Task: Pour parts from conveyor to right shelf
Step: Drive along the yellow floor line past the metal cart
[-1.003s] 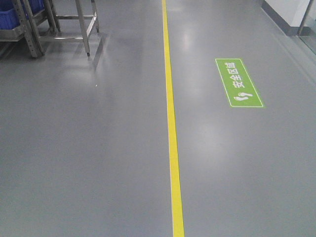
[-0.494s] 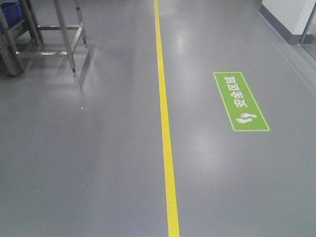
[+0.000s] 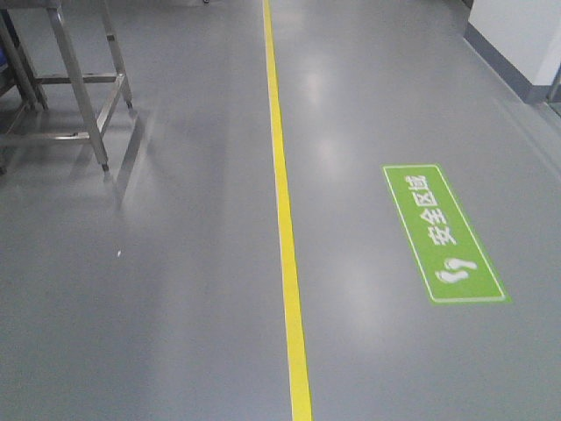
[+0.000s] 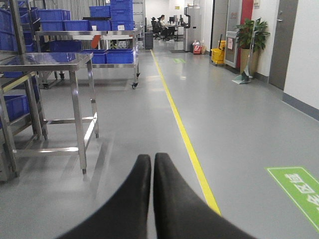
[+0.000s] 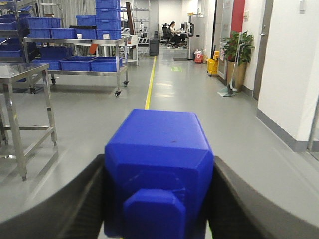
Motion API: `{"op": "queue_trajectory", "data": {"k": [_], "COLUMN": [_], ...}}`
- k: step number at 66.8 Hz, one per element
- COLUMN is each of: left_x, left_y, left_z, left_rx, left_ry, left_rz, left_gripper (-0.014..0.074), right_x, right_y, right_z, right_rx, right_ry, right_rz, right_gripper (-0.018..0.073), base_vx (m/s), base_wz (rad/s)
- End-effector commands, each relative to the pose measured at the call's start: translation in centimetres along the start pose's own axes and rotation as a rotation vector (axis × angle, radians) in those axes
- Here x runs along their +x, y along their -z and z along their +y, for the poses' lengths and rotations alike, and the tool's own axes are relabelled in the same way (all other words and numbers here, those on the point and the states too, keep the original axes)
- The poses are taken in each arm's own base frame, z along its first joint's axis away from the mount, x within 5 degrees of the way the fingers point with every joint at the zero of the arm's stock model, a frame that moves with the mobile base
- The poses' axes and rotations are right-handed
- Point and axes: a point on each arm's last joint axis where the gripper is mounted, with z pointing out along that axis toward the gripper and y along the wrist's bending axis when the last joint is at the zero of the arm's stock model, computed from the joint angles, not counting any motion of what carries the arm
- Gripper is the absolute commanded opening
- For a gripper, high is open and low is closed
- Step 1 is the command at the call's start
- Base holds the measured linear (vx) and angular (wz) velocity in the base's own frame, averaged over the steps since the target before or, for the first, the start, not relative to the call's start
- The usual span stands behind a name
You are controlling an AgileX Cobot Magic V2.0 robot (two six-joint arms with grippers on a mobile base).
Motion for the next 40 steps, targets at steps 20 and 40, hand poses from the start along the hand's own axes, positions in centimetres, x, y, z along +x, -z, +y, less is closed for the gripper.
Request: {"op": "queue_trajectory", "data": {"k": [20,40], "left_x": [-1.35,-1.35], "left_y": [0.18,0.18], "left_z": [-0.06,-0.06], "left_rx": [0.009,0.009], "left_ry": [0.014,0.014], "left_rz": [-0.098,-0.098], "left_gripper": [-0.0006,-0.0006], "right_x": [-1.55,-1.54], "right_y": [0.11,0.11], "right_z": [-0.16,-0.16], "right_rx": [0.016,0.015], "right_ry": [0.006,0.006], "right_rz": [-0.095,-0.094], "right_gripper": [-0.0004,-0.0004], "base_vx": [0.78,0.76], "base_wz": [0.1,0.06]}}
